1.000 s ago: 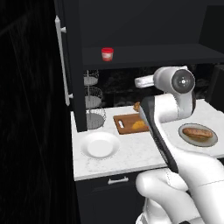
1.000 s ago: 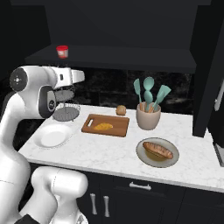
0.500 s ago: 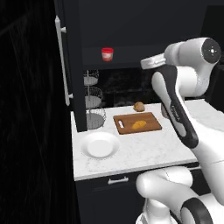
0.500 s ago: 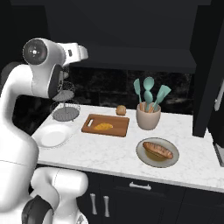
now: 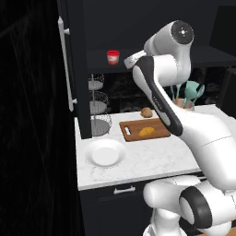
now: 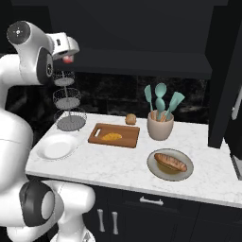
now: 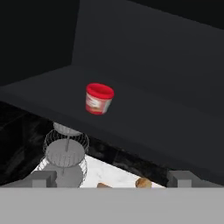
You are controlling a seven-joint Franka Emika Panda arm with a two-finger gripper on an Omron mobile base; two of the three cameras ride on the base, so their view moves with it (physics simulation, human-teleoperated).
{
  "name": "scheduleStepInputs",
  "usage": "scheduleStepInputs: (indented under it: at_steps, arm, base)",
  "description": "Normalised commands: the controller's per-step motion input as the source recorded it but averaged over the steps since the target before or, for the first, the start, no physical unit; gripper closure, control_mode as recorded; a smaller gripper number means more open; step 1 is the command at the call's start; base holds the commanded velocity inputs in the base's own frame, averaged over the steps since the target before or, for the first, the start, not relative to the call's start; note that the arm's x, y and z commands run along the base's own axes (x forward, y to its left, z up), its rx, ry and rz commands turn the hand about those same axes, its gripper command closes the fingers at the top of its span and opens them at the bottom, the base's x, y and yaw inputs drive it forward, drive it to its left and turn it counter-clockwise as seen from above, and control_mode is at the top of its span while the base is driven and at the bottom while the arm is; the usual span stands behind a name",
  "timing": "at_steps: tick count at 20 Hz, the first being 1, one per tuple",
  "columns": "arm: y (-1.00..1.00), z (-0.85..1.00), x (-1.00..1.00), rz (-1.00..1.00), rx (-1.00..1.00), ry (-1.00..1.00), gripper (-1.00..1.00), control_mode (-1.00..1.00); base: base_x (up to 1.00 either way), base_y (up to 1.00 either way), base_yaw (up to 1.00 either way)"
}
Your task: From the different types of pastries on the counter, select a croissant and place it on the cutting board. Then retrieve a jar of jam from the cabinet and place it alongside the croissant on the cutting board.
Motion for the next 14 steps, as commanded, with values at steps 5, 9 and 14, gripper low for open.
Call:
scheduleStepInputs:
  at_steps: [5,9,14]
  arm:
    - [0.01,-0.01,1.00,-0.02,0.00,0.02,-1.00,-1.00]
    - [0.08,0.00,0.40,-0.03,0.00,0.04,-1.00,-1.00]
    - [0.56,0.13,0.00,0.04,-0.07,0.06,-1.00,-1.00]
  base:
    - [0.00,0.00,0.00]
    - [0.00,0.00,0.00]
    - [0.00,0.00,0.00]
